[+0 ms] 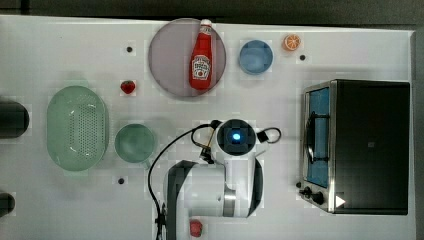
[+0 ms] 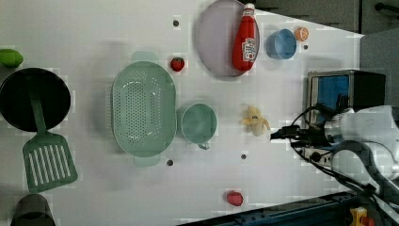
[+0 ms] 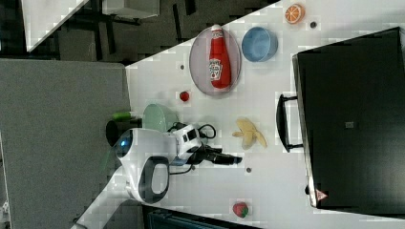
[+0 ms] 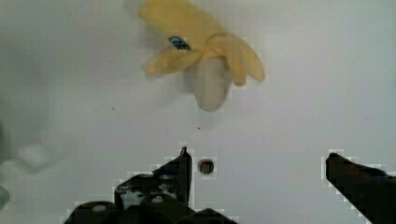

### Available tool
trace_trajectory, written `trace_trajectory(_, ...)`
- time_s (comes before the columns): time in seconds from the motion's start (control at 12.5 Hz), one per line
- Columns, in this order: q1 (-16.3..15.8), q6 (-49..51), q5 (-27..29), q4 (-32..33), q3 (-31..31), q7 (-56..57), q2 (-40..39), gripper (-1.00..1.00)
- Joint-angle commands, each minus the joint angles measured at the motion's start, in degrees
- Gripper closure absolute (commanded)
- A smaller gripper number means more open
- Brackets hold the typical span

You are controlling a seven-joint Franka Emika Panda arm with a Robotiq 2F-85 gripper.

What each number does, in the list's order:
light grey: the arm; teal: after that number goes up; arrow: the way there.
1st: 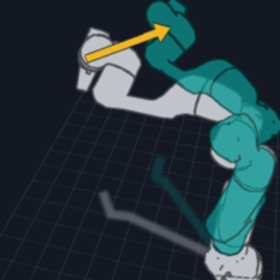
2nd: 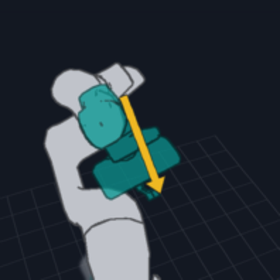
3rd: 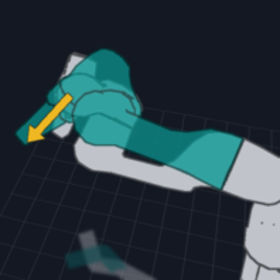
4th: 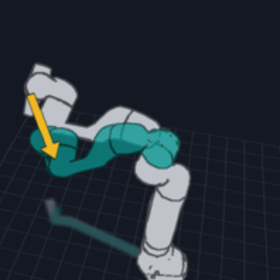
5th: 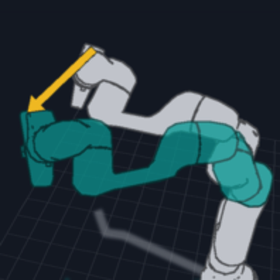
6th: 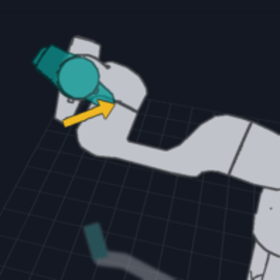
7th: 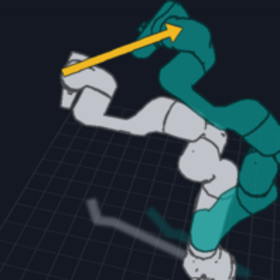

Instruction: Pick Banana and place it in mug.

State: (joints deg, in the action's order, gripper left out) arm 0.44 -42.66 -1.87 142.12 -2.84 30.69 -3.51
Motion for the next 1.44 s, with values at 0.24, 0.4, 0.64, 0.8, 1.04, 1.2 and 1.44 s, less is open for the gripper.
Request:
trace_trajectory(0.24, 0.58, -11.75, -0.39, -2.13, 0.69, 11.01, -7.60, -1.00)
trace_trajectory(0.4, 0.58, -15.66, -0.39, -2.04, 0.87, 11.02, -10.99, -1.00)
trace_trajectory(0.64, 0.60, -19.46, -0.38, -1.94, 0.87, 10.75, -14.81, -1.00)
trace_trajectory(0.8, 0.65, -23.42, -0.37, -1.61, 0.95, 10.73, -16.44, -0.93)
trace_trajectory(1.04, 0.73, -24.82, -0.35, -1.24, 0.93, 10.50, -16.45, -0.16)
trace_trajectory(1.2, 0.73, -24.84, -0.35, -0.98, 0.98, 10.50, -15.97, 0.27)
trace_trajectory(1.44, 1.11, -24.42, -0.12, -0.66, 0.76, 10.48, -13.50, 0.37)
